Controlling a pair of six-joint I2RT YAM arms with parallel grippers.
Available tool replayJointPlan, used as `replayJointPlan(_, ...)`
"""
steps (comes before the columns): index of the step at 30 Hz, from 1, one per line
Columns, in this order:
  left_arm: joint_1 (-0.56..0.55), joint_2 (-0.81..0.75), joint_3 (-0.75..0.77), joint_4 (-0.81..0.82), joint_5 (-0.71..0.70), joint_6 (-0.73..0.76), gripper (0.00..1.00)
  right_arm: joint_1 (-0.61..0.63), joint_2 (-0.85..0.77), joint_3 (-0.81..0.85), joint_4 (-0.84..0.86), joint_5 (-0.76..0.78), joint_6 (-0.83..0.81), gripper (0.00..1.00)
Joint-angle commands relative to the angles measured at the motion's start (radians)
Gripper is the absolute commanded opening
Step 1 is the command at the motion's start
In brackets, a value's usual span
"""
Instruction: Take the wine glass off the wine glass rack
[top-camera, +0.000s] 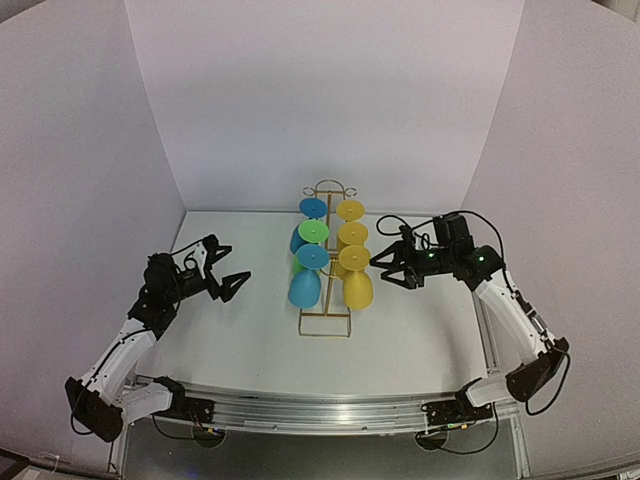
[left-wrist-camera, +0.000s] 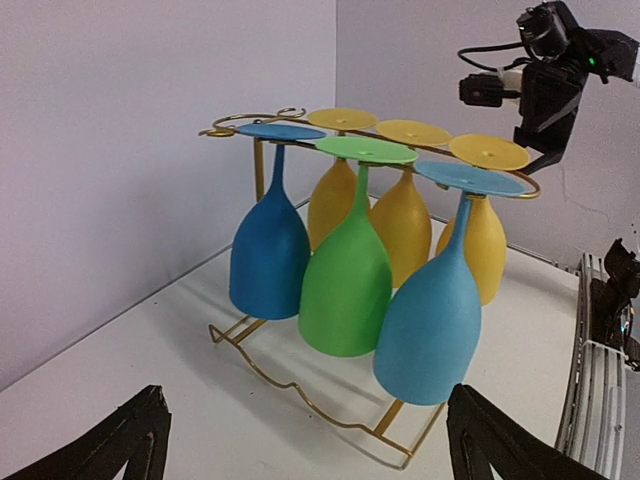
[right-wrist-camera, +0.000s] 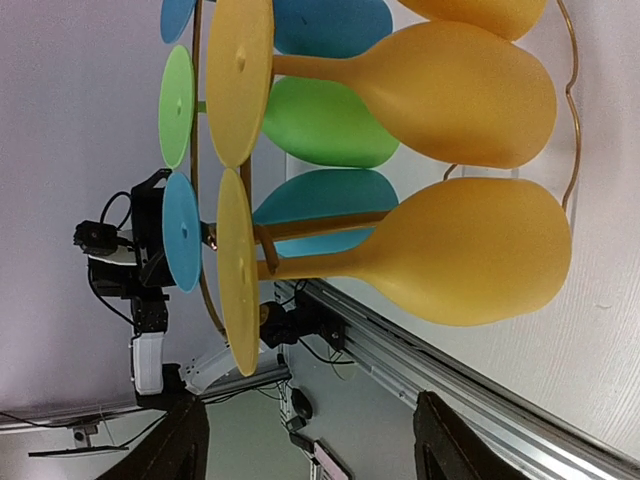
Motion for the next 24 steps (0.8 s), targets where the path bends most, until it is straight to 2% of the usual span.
replayJointPlan(1, -0.060, -0.016, 0.033, -0.018, 0.018, 0.046, 0.96, 0.018, 0.044, 0.044, 0.064, -0.017, 0.082, 0.60)
replayJointPlan(4, -0.079, -0.015, 0.039, -0.017, 0.004, 0.043, 0.95, 0.018, 0.079, 0.067, 0.084, -0.040, 0.096, 0.52)
replayJointPlan(10, -0.085, -0.021, 0.045, -0.018, -0.016, 0.046, 0.95, 0.018, 0.110, 0.082, 0.111, -0.048, 0.114, 0.42)
replayJointPlan(18, -0.088, -0.025, 0.039, -0.018, -0.013, 0.046, 0.95, 0.018, 0.146, 0.092, 0.162, -0.073, 0.157, 0.23)
replayJointPlan(21, -0.088, -0.026, 0.035, -0.018, -0.016, 0.049, 0.95, 0.018, 0.142, 0.088, 0.164, -0.077, 0.165, 0.12)
replayJointPlan(24, -0.088, -0.025, 0.034, -0.040, -0.016, 0.049, 0.95, 0.018, 0.137, 0.080, 0.164, -0.077, 0.173, 0.07)
